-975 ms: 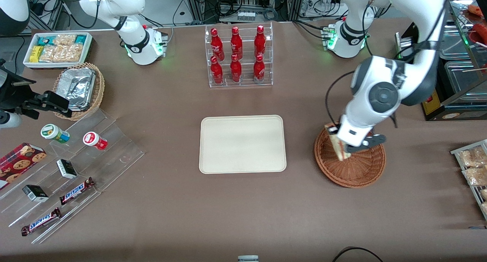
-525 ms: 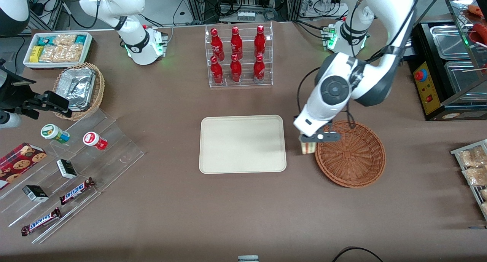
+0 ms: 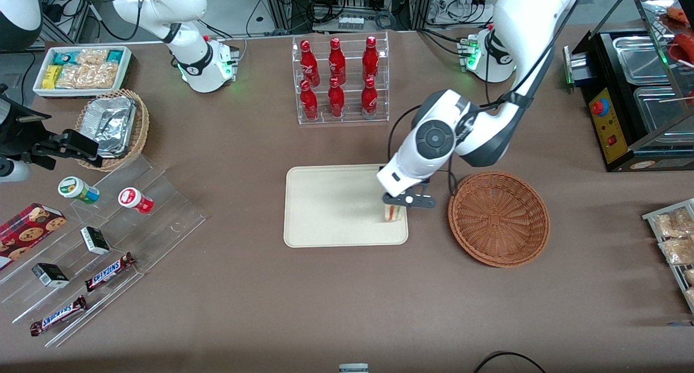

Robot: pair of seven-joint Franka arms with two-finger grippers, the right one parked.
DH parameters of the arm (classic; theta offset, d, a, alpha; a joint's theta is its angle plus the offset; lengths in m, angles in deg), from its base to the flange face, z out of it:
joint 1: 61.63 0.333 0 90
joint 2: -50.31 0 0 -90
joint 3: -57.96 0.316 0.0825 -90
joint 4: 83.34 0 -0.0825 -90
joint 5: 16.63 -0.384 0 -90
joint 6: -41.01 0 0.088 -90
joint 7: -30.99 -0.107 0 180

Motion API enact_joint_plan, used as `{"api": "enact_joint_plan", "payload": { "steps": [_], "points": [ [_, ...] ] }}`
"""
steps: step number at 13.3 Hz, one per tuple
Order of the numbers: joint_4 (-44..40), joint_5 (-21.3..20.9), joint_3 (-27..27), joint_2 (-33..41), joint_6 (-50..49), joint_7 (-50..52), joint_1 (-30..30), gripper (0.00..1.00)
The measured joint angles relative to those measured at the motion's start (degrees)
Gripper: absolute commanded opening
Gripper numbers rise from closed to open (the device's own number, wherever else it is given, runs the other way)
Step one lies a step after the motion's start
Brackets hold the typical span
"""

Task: Place sandwich from basket to tray
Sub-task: 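Lift the sandwich and carry it over the cream tray, then lower the sandwich onto the tray with the left gripper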

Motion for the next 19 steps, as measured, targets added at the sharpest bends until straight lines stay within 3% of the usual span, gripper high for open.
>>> {"api": "enact_joint_plan", "payload": {
  "steps": [6, 11, 19],
  "points": [
    [-5.09, -0.19, 0.0, -5.67, 0.41, 2.12, -3.09, 0.0],
    [-8.24, -5.03, 0.1, -9.73, 1.51, 7.66, -3.09, 0.0],
    [-12.51, -5.64, 0.1, -12.98, 1.62, 10.56, -5.69, 0.0]
  ]
}}
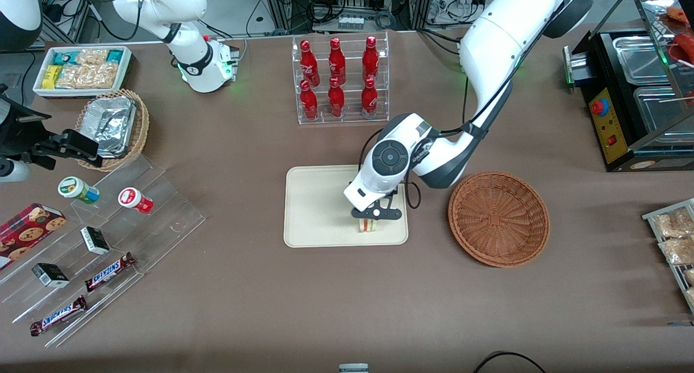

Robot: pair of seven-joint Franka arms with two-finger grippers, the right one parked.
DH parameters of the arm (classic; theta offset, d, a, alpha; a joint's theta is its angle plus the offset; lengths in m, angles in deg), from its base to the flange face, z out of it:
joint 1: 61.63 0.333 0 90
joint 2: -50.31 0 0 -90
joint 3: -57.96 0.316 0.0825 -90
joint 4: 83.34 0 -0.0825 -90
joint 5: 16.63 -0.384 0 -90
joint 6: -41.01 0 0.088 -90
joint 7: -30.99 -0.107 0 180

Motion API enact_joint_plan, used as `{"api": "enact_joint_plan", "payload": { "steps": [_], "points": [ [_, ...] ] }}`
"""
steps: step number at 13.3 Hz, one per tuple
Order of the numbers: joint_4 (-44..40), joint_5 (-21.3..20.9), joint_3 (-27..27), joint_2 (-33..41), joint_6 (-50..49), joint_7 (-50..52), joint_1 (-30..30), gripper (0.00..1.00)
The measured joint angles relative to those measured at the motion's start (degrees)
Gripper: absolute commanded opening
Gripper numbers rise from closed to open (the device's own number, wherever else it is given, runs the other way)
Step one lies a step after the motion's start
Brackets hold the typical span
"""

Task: Place sandwich from basket to tray
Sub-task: 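Lower the sandwich onto the tray with the left gripper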

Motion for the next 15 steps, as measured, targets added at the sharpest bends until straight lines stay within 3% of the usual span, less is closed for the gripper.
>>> {"api": "enact_joint_plan", "payload": {
  "steps": [9, 10, 11, 13, 14, 15],
  "points": [
    [-0.35, -1.94, 0.44, -1.5, 0.16, 0.08, -0.05, 0.0],
    [-0.35, -2.12, 0.44, -1.78, 0.78, 0.13, -0.06, 0.24],
    [-0.36, -2.14, 0.44, -2.0, 1.17, 0.32, -0.06, 0.55],
    [-0.37, -2.17, 0.43, -2.09, 1.35, 1.21, -0.09, 0.92],
    [-0.4, -2.17, 0.43, -2.09, 1.37, 1.45, -0.13, 0.99],
    [-0.42, -2.17, 0.43, -2.09, 1.39, 1.64, -0.16, 0.99]
  ]
}}
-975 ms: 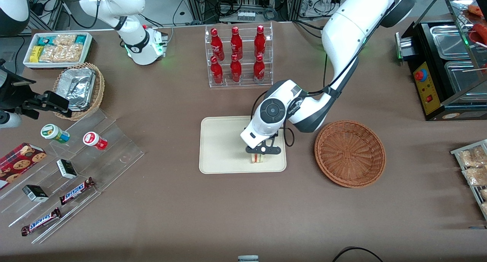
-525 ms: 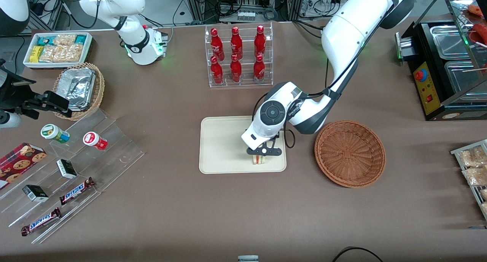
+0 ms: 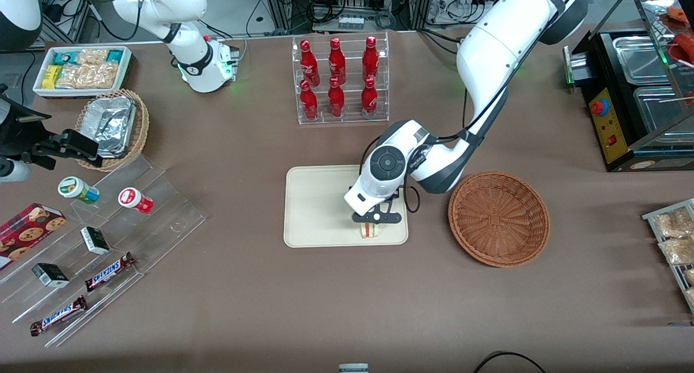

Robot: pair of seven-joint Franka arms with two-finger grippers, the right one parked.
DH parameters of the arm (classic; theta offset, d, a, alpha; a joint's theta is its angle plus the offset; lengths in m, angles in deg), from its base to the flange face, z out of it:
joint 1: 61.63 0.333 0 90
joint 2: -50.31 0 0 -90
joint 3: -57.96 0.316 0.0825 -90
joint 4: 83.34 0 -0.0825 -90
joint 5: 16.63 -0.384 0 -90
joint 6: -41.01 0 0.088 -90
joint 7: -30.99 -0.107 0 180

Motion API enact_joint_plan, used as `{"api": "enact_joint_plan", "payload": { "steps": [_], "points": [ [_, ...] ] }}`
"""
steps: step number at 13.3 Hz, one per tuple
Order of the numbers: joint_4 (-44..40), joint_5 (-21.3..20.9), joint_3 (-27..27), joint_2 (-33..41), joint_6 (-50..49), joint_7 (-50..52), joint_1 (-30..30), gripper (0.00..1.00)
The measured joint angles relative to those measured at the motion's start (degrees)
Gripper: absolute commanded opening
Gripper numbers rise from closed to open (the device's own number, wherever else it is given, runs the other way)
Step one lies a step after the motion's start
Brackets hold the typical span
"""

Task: Place sandwich from basket to tray
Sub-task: 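Lower the sandwich onto the tray with the left gripper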

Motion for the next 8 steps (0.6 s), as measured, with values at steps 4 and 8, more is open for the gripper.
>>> {"api": "enact_joint_plan", "payload": {
  "steps": [4, 8],
  "points": [
    [-0.31, 0.0, 0.06, 0.0, 0.08, 1.75, 0.01, 0.99],
    [-1.61, 0.0, 0.32, 0.03, 0.08, 4.2, 0.27, 0.99]
  ]
}}
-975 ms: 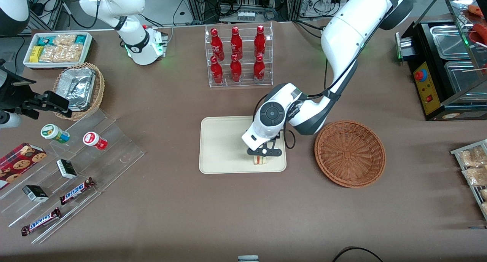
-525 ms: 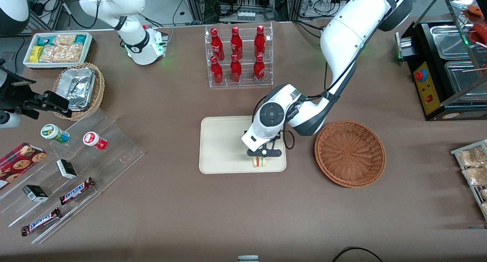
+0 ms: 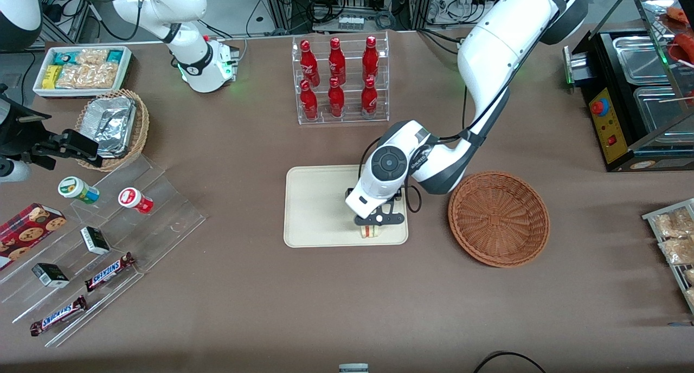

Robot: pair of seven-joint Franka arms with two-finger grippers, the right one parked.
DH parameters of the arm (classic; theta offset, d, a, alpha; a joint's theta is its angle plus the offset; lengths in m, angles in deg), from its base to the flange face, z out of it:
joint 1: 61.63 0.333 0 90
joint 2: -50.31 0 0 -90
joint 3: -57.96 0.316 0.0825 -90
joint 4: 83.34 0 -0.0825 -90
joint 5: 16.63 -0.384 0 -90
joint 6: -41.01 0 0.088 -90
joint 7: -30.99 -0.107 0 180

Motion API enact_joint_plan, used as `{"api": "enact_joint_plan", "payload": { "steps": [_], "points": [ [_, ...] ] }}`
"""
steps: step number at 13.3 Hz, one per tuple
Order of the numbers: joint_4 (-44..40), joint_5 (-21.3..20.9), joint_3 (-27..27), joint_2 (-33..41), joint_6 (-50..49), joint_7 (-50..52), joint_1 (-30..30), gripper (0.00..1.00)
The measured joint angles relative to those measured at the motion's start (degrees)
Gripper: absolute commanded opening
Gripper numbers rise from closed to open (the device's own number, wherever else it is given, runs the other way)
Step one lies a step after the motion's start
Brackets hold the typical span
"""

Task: Place sandwich from basket to tray
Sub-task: 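Lower the sandwich onto the tray with the left gripper, then open the left gripper and raise it off the sandwich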

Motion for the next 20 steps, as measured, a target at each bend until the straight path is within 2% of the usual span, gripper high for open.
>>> {"api": "enact_joint_plan", "payload": {
  "steps": [3, 11, 20],
  "points": [
    [-1.73, 0.0, 0.08, 0.52, -0.66, 0.82, 0.65, 0.99],
    [-6.34, 0.0, 1.32, 5.11, -13.17, 1.76, 1.32, 0.99],
    [-8.12, 0.29, 1.7, 10.79, -19.62, 2.62, 5.95, 0.99]
  ]
}}
